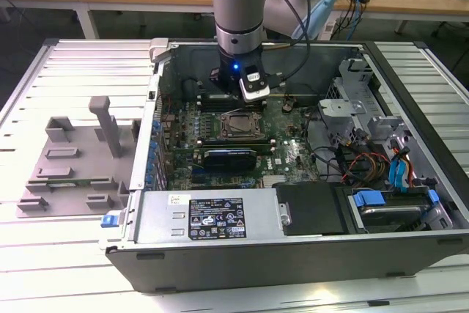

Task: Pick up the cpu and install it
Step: 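Install the first cpu locking lever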

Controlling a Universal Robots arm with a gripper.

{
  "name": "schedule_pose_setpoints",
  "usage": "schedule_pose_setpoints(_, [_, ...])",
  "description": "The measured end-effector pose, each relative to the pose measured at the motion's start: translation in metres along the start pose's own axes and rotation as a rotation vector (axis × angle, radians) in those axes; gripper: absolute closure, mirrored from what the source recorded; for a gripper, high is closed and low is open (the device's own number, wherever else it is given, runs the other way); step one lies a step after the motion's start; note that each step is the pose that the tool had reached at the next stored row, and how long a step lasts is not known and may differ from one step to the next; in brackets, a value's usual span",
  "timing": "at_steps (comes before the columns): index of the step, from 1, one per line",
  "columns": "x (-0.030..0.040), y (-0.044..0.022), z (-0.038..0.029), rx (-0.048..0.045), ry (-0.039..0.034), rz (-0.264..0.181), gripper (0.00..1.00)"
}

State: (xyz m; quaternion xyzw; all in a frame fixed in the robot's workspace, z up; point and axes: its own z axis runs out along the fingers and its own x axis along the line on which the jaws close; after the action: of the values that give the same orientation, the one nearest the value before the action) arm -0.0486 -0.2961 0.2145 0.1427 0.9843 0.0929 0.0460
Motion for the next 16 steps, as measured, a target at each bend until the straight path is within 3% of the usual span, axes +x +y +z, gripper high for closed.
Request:
schedule_pose_setpoints(7, [0.0011, 0.0002, 0.0027, 0.0002, 0.0000, 0.000, 0.89])
schedule_pose_setpoints(16, [0.0017, -0.0015, 0.0114, 0.0053, -0.0015, 0.000, 0.89])
